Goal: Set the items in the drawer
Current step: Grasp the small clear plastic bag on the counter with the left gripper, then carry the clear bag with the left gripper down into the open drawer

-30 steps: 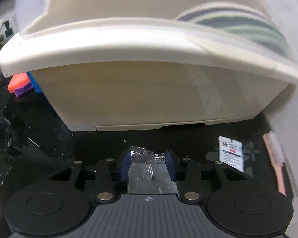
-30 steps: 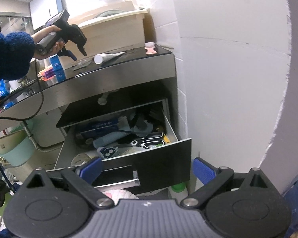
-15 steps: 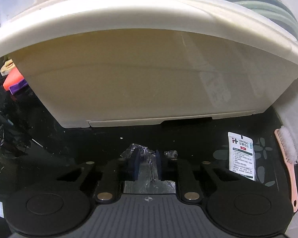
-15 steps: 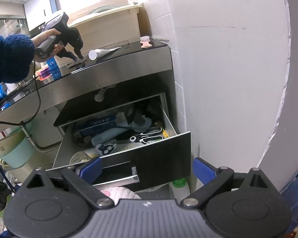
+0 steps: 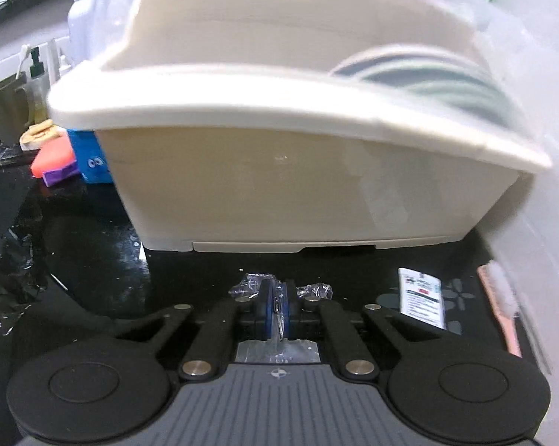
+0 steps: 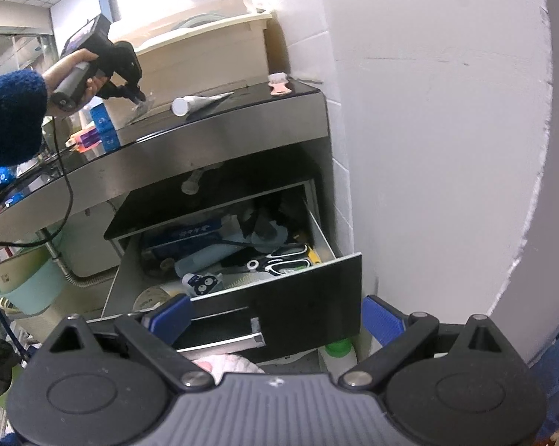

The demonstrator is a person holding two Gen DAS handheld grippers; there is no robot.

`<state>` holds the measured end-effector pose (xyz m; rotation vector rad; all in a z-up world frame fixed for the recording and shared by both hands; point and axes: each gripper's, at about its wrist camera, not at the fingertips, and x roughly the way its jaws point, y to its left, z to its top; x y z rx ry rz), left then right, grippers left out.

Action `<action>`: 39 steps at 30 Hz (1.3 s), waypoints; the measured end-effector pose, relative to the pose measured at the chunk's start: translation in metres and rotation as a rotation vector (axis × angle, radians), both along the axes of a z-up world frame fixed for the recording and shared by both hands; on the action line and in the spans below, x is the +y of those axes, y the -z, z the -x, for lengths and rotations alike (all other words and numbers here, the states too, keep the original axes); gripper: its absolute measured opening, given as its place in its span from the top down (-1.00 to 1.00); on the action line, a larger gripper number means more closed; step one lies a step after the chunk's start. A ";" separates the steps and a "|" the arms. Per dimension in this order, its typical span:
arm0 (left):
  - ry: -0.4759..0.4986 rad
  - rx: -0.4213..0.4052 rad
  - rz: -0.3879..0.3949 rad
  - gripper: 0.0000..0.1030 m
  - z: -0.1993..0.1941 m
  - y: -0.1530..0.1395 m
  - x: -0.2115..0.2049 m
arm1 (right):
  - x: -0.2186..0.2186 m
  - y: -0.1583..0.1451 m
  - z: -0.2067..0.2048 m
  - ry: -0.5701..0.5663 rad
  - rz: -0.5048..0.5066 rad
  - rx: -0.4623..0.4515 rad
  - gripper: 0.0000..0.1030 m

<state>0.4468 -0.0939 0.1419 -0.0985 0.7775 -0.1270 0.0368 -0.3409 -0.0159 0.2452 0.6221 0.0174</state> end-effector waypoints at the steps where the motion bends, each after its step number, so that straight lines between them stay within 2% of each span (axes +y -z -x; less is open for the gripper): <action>1: 0.005 -0.003 0.008 0.90 0.005 -0.003 0.003 | 0.002 -0.001 -0.001 -0.007 0.001 -0.003 -0.91; 7: 0.036 -0.020 0.055 0.90 0.038 -0.022 0.020 | 0.013 -0.007 0.001 -0.046 0.005 -0.024 -0.91; 10: 0.051 -0.033 0.051 0.91 0.058 -0.026 0.027 | 0.017 -0.008 0.003 -0.060 0.007 -0.027 -0.91; 21: 0.143 -0.027 0.078 0.92 0.135 -0.012 0.041 | 0.031 -0.014 0.008 -0.117 0.020 -0.043 -0.91; 26: 0.190 0.009 0.108 0.92 0.163 0.009 0.039 | 0.035 -0.015 0.010 -0.130 0.020 -0.046 -0.91; 30: 0.223 -0.001 0.068 0.92 0.183 0.031 0.027 | 0.036 -0.016 0.010 -0.134 0.016 -0.047 -0.91; 37: 0.245 0.127 0.062 0.92 0.185 0.099 0.008 | 0.040 -0.014 0.011 -0.151 0.010 -0.030 -0.91; 39: 0.247 0.142 0.050 0.92 0.183 0.119 0.002 | 0.041 -0.013 0.012 -0.156 0.010 -0.020 -0.91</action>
